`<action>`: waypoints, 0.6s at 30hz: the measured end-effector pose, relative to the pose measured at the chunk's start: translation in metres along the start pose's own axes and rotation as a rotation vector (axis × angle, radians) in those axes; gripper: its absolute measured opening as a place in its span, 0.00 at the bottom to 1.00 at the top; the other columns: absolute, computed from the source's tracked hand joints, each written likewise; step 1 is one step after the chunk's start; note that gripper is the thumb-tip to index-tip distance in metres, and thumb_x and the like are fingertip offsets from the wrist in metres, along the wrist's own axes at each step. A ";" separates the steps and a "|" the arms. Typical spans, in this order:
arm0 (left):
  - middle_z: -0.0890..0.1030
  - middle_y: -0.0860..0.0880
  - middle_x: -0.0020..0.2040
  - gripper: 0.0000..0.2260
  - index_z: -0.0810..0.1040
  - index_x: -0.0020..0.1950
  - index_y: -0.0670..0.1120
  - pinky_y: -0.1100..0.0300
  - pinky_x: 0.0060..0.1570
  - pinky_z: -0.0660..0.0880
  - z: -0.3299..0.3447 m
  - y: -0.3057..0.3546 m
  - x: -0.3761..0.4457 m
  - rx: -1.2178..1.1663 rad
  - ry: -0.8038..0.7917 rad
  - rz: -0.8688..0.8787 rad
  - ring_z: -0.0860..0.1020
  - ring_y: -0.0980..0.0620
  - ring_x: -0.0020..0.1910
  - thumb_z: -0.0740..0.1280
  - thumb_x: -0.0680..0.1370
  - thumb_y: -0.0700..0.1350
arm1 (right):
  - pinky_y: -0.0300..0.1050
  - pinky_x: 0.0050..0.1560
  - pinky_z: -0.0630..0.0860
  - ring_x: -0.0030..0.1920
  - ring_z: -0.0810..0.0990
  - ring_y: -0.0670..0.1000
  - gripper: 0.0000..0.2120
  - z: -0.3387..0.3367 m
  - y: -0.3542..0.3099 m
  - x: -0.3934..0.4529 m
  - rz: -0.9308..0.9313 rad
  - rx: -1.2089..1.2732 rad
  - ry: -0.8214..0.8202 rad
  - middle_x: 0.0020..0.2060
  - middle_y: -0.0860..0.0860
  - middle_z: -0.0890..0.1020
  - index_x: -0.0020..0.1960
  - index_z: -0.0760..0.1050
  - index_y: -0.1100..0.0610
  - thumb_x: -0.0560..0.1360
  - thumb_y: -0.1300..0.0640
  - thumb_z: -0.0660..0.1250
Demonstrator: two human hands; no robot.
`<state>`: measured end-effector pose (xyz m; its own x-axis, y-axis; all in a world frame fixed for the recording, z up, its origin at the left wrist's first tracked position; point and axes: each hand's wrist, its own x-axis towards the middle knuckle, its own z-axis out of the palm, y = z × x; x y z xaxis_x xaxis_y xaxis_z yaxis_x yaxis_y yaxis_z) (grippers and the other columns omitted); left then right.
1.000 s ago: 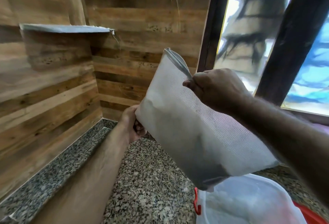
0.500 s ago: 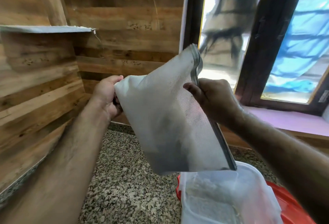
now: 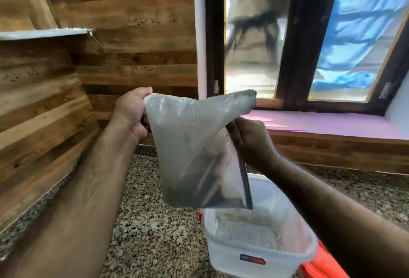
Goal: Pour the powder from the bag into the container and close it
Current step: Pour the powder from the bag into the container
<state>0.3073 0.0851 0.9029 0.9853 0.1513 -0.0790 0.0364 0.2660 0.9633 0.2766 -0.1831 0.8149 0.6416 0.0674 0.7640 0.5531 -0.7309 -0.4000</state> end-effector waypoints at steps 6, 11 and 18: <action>0.70 0.53 0.23 0.20 0.76 0.35 0.46 0.69 0.19 0.62 0.028 -0.005 -0.019 0.094 0.038 0.050 0.65 0.58 0.17 0.65 0.87 0.49 | 0.32 0.30 0.64 0.29 0.76 0.39 0.25 -0.006 0.028 -0.035 0.123 0.027 -0.002 0.24 0.42 0.69 0.37 0.71 0.53 0.86 0.39 0.57; 0.70 0.54 0.23 0.19 0.75 0.35 0.48 0.66 0.20 0.61 0.045 -0.008 -0.027 0.136 0.040 0.081 0.65 0.57 0.18 0.67 0.85 0.49 | 0.40 0.29 0.67 0.27 0.74 0.46 0.30 -0.009 0.046 -0.062 0.233 0.113 0.031 0.26 0.46 0.74 0.36 0.71 0.55 0.83 0.32 0.55; 0.76 0.54 0.25 0.13 0.84 0.43 0.46 0.59 0.29 0.66 0.073 -0.012 -0.042 0.251 0.069 0.141 0.72 0.56 0.22 0.68 0.84 0.51 | 0.49 0.36 0.74 0.35 0.81 0.52 0.29 -0.016 0.063 -0.091 0.298 0.177 0.018 0.34 0.48 0.83 0.44 0.80 0.57 0.83 0.34 0.57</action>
<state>0.2780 0.0060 0.9129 0.9702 0.2368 0.0507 -0.0509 -0.0050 0.9987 0.2448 -0.2463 0.7281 0.7803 -0.1441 0.6086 0.4276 -0.5873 -0.6872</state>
